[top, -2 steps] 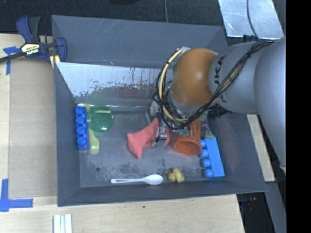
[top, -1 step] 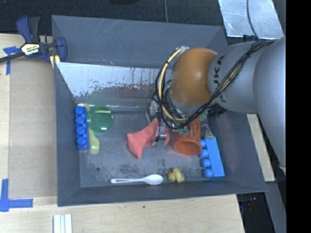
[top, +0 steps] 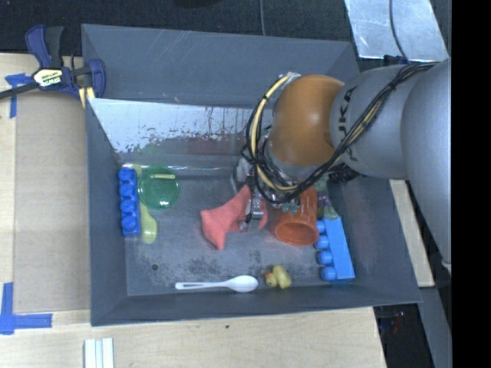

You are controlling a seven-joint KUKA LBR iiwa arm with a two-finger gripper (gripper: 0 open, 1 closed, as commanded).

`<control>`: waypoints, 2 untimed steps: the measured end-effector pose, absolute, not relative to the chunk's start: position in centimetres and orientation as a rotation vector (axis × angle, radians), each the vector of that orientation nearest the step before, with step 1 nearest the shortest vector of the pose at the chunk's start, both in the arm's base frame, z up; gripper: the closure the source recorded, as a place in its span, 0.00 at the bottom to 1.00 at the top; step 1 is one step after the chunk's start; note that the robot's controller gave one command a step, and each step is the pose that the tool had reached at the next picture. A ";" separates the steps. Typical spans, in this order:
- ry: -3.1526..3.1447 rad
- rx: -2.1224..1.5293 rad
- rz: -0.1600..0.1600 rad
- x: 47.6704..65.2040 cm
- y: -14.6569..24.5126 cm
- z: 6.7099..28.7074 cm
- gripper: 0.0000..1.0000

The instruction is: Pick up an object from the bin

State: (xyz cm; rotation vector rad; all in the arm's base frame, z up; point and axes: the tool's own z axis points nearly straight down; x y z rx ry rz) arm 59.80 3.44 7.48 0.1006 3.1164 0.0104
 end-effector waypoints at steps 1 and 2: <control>3.109 0.084 0.010 60.1 3.5 7.8 1.00; 3.109 0.085 0.011 60.1 3.5 7.8 1.00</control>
Offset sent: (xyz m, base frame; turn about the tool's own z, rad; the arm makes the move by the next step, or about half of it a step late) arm 0.0000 0.0000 0.0000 0.0000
